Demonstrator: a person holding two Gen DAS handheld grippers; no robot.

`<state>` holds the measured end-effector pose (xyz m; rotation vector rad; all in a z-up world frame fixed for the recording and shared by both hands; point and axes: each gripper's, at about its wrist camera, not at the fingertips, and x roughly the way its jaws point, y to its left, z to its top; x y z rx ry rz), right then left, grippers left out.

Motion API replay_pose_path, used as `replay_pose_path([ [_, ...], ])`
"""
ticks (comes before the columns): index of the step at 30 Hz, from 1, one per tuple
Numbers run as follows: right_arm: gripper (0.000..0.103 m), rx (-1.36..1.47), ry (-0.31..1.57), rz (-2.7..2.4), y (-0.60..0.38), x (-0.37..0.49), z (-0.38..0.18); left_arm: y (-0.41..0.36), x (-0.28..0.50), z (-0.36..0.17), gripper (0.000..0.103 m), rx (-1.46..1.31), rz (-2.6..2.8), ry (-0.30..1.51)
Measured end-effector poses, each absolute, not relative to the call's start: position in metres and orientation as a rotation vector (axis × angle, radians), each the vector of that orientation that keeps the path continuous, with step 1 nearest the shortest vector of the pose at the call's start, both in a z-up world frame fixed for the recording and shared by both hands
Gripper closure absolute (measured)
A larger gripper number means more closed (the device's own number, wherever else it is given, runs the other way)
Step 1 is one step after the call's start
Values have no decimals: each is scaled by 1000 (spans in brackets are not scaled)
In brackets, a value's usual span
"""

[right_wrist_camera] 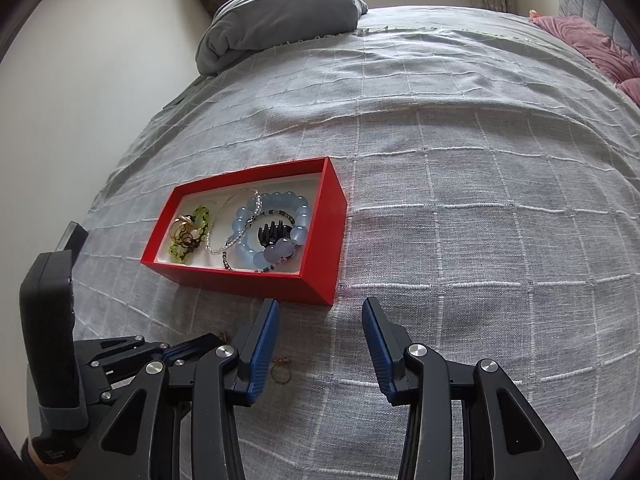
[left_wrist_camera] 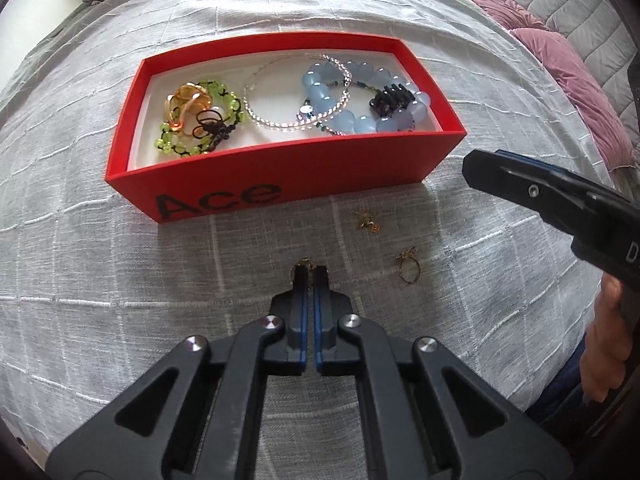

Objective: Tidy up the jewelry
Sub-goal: 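Close the left tool on the small gold earring on the bedspread, then lift the gold earring with the left tool and hold it above the bedspread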

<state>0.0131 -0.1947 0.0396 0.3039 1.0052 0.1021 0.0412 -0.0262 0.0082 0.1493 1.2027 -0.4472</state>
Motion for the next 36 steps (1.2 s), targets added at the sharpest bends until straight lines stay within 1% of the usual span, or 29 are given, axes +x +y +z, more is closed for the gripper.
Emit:
replay_pose_path([
  [6,59,308,1004,102,-196,13,40,-6,47,21,102,21,-471,1183],
  [11,59,305,1015,105,-193,13,38,2,52,22,102,2,-454,1173],
  [13,59,298,1022,107,-191,13,36,-2,53,17,101,4,-474,1204],
  [18,59,290,1028,108,-189,12,35,-20,46,9,101,86,-482,1229],
  [21,59,294,1027,104,-190,12,35,-29,45,6,98,140,-463,1222],
  [25,59,295,1027,106,-191,12,35,-40,43,1,98,224,-438,1189],
  [27,59,296,1024,107,-191,12,36,-40,42,2,100,232,-427,1181],
  [29,59,300,1021,107,-193,12,38,-36,43,3,102,206,-425,1186],
  [36,59,307,1011,104,-196,12,41,-1,55,28,103,0,-458,1153],
])
